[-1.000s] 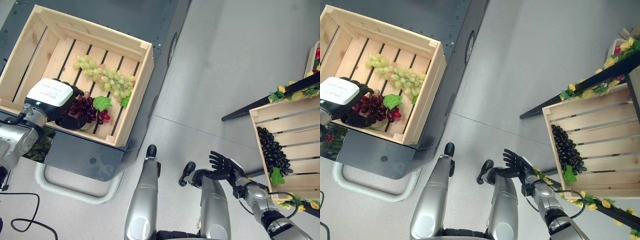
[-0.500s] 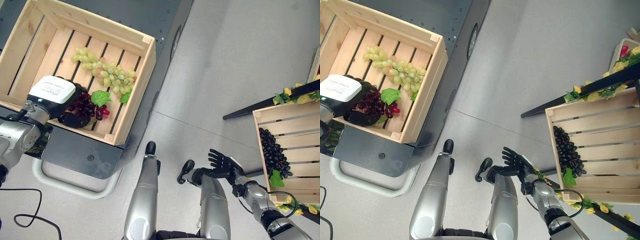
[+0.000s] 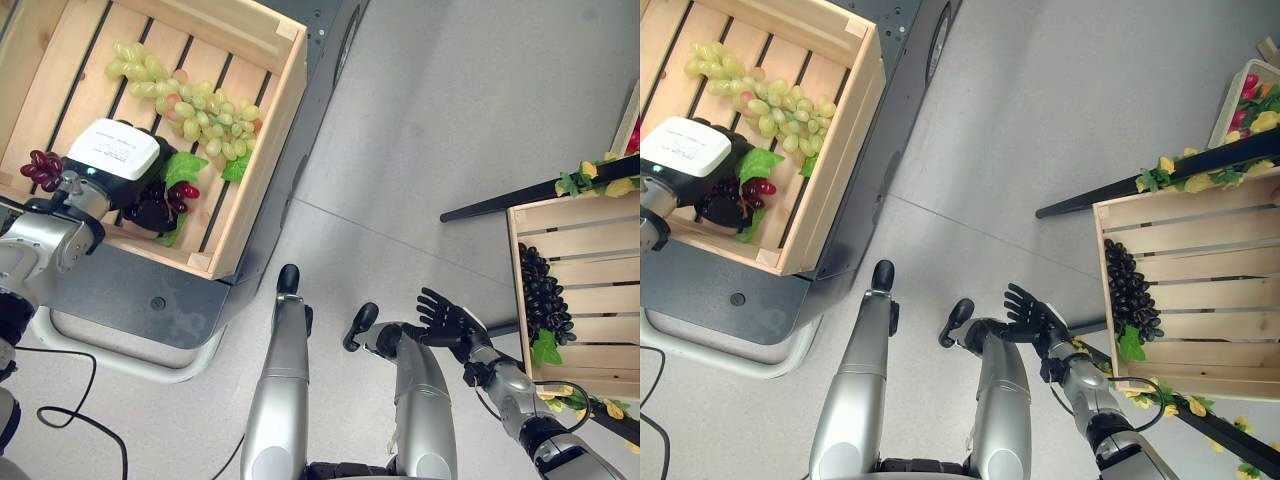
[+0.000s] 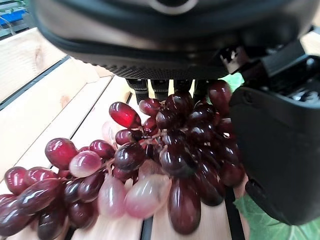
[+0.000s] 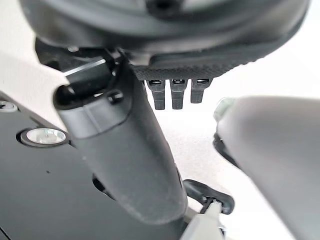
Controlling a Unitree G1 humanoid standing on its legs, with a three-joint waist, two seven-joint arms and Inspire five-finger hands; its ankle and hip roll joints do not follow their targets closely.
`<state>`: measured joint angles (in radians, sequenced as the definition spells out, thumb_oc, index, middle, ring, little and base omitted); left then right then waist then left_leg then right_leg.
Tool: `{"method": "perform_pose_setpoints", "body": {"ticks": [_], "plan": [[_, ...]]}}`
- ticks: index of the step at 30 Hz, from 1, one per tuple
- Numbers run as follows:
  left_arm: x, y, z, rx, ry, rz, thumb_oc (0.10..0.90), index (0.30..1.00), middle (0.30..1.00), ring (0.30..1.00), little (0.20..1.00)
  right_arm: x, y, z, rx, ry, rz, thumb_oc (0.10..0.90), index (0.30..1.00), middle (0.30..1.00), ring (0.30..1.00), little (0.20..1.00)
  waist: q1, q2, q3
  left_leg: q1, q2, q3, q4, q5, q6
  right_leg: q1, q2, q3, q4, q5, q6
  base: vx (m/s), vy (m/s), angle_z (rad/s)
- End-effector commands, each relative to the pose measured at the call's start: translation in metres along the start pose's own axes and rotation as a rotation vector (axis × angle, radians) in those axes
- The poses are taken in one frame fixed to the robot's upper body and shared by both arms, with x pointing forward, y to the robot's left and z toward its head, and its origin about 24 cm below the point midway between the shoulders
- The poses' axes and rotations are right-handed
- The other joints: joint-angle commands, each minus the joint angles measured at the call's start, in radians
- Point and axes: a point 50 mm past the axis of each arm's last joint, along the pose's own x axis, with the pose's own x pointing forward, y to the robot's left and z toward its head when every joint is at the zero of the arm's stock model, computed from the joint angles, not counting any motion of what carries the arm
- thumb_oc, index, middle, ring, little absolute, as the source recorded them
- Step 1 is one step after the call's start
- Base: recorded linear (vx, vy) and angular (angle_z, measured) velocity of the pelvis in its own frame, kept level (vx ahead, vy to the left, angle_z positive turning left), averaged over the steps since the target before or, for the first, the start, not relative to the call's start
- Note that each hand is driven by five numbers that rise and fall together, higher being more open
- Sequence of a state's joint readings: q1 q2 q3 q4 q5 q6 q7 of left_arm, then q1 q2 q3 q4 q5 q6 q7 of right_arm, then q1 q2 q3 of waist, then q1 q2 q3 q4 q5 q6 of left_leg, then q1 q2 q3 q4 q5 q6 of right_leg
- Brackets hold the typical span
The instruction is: Pick up the fruits from the basket on one side to the basket on the other side
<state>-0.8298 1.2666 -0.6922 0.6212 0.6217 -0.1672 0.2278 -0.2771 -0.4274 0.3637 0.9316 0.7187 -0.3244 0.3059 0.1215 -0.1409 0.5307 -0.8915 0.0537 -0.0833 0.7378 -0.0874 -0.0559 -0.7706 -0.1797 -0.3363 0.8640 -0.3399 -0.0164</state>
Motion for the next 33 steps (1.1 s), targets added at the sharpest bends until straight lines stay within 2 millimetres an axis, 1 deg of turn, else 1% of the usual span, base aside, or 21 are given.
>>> {"method": "perform_pose_setpoints", "body": {"ticks": [1, 4, 9, 13, 14, 16, 18, 19, 20, 21, 22, 23, 24, 25, 26, 27, 28, 29, 30, 31, 33], "plan": [[0.001, 0.008, -0.008, -0.03, 0.049, 0.038, 0.4, 0.3, 0.3, 0.3, 0.3, -0.017, -0.02, 0.011, 0.012, -0.112, -0.04, 0.8, 0.9, 0.9, 0.9, 0.9, -0.013, 0.001, -0.011, 0.082, -0.028, 0.1, -0.069, -0.087, 0.084, 0.062, 0.054, -0.006, -0.027, 0.04, -0.015, 0.0, 0.0, 0.0], [0.005, 0.012, -0.002, -0.033, 0.007, 0.04, 0.4, 0.3, 0.3, 0.3, 0.3, -0.016, -0.025, 0.016, 0.027, -0.13, -0.062, 0.8, 0.9, 0.9, 0.9, 0.9, -0.017, 0.008, -0.011, 0.094, -0.036, 0.1, -0.076, -0.085, 0.084, 0.068, 0.047, -0.003, -0.034, 0.046, -0.011, 0.0, 0.0, 0.0], [0.005, 0.013, -0.003, -0.027, 0.001, 0.034, 0.4, 0.3, 0.3, 0.3, 0.3, -0.016, -0.029, 0.021, 0.044, -0.155, -0.081, 0.8, 0.9, 0.9, 0.9, 0.9, -0.014, 0.019, -0.011, 0.141, -0.042, 0.099, -0.096, -0.088, 0.083, 0.102, 0.04, -0.001, -0.056, 0.055, -0.003, 0.0, 0.0, 0.0], [-0.002, 0.008, -0.008, -0.004, 0.004, 0.037, 0.4, 0.3, 0.3, 0.3, 0.3, -0.018, -0.03, 0.02, 0.06, -0.168, -0.088, 0.8, 0.9, 0.9, 0.9, 0.9, -0.01, 0.033, -0.011, 0.224, -0.048, 0.108, -0.122, -0.094, 0.085, 0.173, 0.03, 0.004, -0.095, 0.064, 0.008, 0.0, -0.003, -0.01], [-0.006, 0.003, -0.011, 0.005, 0.006, 0.039, 0.4, 0.3, 0.3, 0.3, 0.3, -0.019, -0.03, 0.02, 0.065, -0.171, -0.094, 0.8, 0.9, 0.9, 0.9, 0.9, -0.007, 0.043, -0.011, 0.279, -0.052, 0.116, -0.138, -0.099, 0.085, 0.223, 0.028, 0.008, -0.122, 0.067, 0.013, 0.0, -0.01, -0.07], [-0.009, 0.002, -0.013, 0.007, 0.012, 0.044, 0.4, 0.3, 0.3, 0.3, 0.3, -0.019, -0.03, 0.022, 0.068, -0.176, -0.096, 0.8, 0.9, 0.9, 0.9, 0.9, -0.008, 0.048, -0.011, 0.301, -0.055, 0.118, -0.144, -0.099, 0.085, 0.243, 0.025, 0.008, -0.133, 0.068, 0.014, 0.01, 0.002, -0.12], [-0.016, -0.004, -0.018, -0.008, 0.028, 0.056, 0.4, 0.3, 0.3, 0.3, 0.3, -0.02, -0.031, 0.022, 0.069, -0.18, -0.105, 0.8, 0.9, 0.9, 0.9, 0.9, -0.008, 0.062, -0.011, 0.361, -0.061, 0.127, -0.154, -0.107, 0.086, 0.299, 0.018, 0.012, -0.153, 0.067, 0.016, 0.04, 0.022, -0.18], [-0.023, -0.011, -0.024, -0.047, 0.056, 0.072, 0.4, 0.3, 0.3, 0.3, 0.3, -0.022, -0.032, 0.022, 0.069, -0.175, -0.111, 0.8, 0.9, 0.9, 0.9, 0.9, -0.004, 0.076, -0.011, 0.412, -0.067, 0.134, -0.159, -0.114, 0.086, 0.346, 0.011, 0.015, -0.164, 0.064, 0.019, 0.04, 0.025, -0.13], [-0.025, -0.011, -0.025, -0.061, 0.065, 0.081, 0.4, 0.3, 0.3, 0.3, 0.3, -0.022, -0.032, 0.022, 0.069, -0.175, -0.111, 0.8, 0.9, 0.9, 0.9, 0.9, -0.006, 0.078, -0.011, 0.415, -0.068, 0.134, -0.16, -0.113, 0.086, 0.35, 0.01, 0.014, -0.165, 0.065, 0.018, 0.05, 0.024, -0.15], [-0.03, -0.014, -0.029, -0.121, 0.1, 0.116, 0.4, 0.3, 0.3, 0.3, 0.3, -0.023, -0.032, 0.022, 0.072, -0.174, -0.109, 0.8, 0.9, 0.9, 0.9, 0.9, -0.005, 0.085, -0.011, 0.448, -0.071, 0.137, -0.17, -0.115, 0.087, 0.378, 0.008, 0.017, -0.174, 0.064, 0.02, 0.05, 0.023, -0.18], [-0.041, -0.02, -0.039, -0.282, 0.199, 0.211, 0.4, 0.3, 0.3, 0.3, 0.3, -0.023, -0.029, 0.02, 0.081, -0.167, -0.109, 0.8, 0.9, 0.9, 0.9, 0.9, -0.003, 0.098, -0.011, 0.499, -0.08, 0.139, -0.189, -0.116, 0.087, 0.423, 0.004, 0.023, -0.191, 0.066, 0.024, 0.06, 0.025, -0.25], [-0.049, -0.027, -0.044, -0.379, 0.265, 0.268, 0.4, 0.3, 0.3, 0.3, 0.3, -0.023, -0.026, 0.019, 0.084, -0.17, -0.105, 0.8, 0.9, 0.9, 0.9, 0.9, -0.003, 0.106, -0.011, 0.526, -0.085, 0.139, -0.197, -0.118, 0.09, 0.445, 0.0, 0.027, -0.196, 0.068, 0.027, 0.05, 0.018, -0.18], [-0.051, -0.03, -0.046, -0.405, 0.287, 0.282, 0.4, 0.3, 0.3, 0.3, 0.3, -0.023, -0.025, 0.019, 0.084, -0.172, -0.102, 0.8, 0.9, 0.9, 0.9, 0.9, -0.004, 0.108, -0.011, 0.533, -0.086, 0.139, -0.199, -0.119, 0.09, 0.451, -0.001, 0.027, -0.198, 0.069, 0.027, 0.04, -0.001, -0.22], [-0.06, -0.039, -0.05, -0.482, 0.349, 0.32, 0.4, 0.3, 0.3, 0.3, 0.3, -0.024, -0.022, 0.016, 0.086, -0.174, -0.097, 0.8, 0.9, 0.9, 0.9, 0.9, -0.005, 0.113, -0.02, 0.553, -0.088, 0.14, -0.208, -0.121, 0.093, 0.466, -0.004, 0.029, -0.203, 0.069, 0.029, 0.08, -0.009, -0.21], [-0.078, -0.059, -0.053, -0.614, 0.433, 0.377, 0.4, 0.3, 0.3, 0.3, 0.3, -0.024, -0.014, 0.013, 0.093, -0.171, -0.083, 0.8, 0.9, 0.9, 0.9, 0.9, -0.006, 0.121, -0.043, 0.584, -0.093, 0.139, -0.224, -0.125, 0.094, 0.492, -0.005, 0.032, -0.215, 0.068, 0.03, 0.11, -0.01, -0.21], [-0.087, -0.069, -0.051, -0.684, 0.476, 0.398, 0.4, 0.3, 0.3, 0.3, 0.3, -0.024, -0.008, 0.01, 0.096, -0.166, -0.075, 0.8, 0.9, 0.9, 0.9, 0.9, -0.008, 0.124, -0.056, 0.601, -0.096, 0.139, -0.231, -0.128, 0.095, 0.509, -0.005, 0.034, -0.224, 0.067, 0.031, 0.1, -0.008, -0.13], [-0.089, -0.071, -0.051, -0.695, 0.483, 0.402, 0.4, 0.3, 0.3, 0.3, 0.3, -0.024, -0.007, 0.01, 0.096, -0.166, -0.073, 0.8, 0.9, 0.9, 0.9, 0.9, -0.009, 0.124, -0.058, 0.604, -0.097, 0.138, -0.233, -0.128, 0.095, 0.512, -0.004, 0.034, -0.226, 0.067, 0.031, 0.08, -0.007, -0.07], [-0.095, -0.078, -0.049, -0.747, 0.514, 0.422, 0.4, 0.3, 0.3, 0.3, 0.3, -0.024, -0.002, 0.007, 0.101, -0.162, -0.068, 0.8, 0.9, 0.9, 0.9, 0.9, -0.01, 0.128, -0.069, 0.621, -0.099, 0.137, -0.242, -0.13, 0.096, 0.528, -0.004, 0.035, -0.237, 0.066, 0.032, 0.13, 0.005, -0.04], [-0.105, -0.089, -0.047, -0.857, 0.58, 0.452, 0.4, 0.3, 0.3, 0.3, 0.3, -0.024, 0.008, 0.003, 0.101, -0.144, -0.056, 0.8, 0.9, 0.9, 0.9, 0.9, -0.016, 0.137, -0.093, 0.656, -0.106, 0.134, -0.261, -0.133, 0.098, 0.559, 0.0, 0.042, -0.255, 0.063, 0.034, 0.14, 0.008, -0.01], [-0.106, -0.091, -0.046, -0.884, 0.596, 0.464, 0.4, 0.3, 0.3, 0.3, 0.3, -0.024, 0.01, 0.002, 0.099, -0.139, -0.054, 0.8, 0.9, 0.9, 0.9, 0.9, -0.019, 0.139, -0.099, 0.664, -0.107, 0.133, -0.265, -0.133, 0.099, 0.567, 0.001, 0.044, -0.26, 0.062, 0.034, 0.15, 0.016, -0.06], [-0.111, -0.097, -0.046, -1.0, 0.663, 0.511, 0.4, 0.3, 0.3, 0.3, 0.3, -0.025, 0.016, -0.003, 0.094, -0.119, -0.049, 0.8, 0.9, 0.9, 0.9, 0.9, -0.027, 0.145, -0.118, 0.688, -0.109, 0.133, -0.275, -0.138, 0.101, 0.588, 0.004, 0.051, -0.27, 0.058, 0.033, 0.1, 0.004, -0.12]]}}
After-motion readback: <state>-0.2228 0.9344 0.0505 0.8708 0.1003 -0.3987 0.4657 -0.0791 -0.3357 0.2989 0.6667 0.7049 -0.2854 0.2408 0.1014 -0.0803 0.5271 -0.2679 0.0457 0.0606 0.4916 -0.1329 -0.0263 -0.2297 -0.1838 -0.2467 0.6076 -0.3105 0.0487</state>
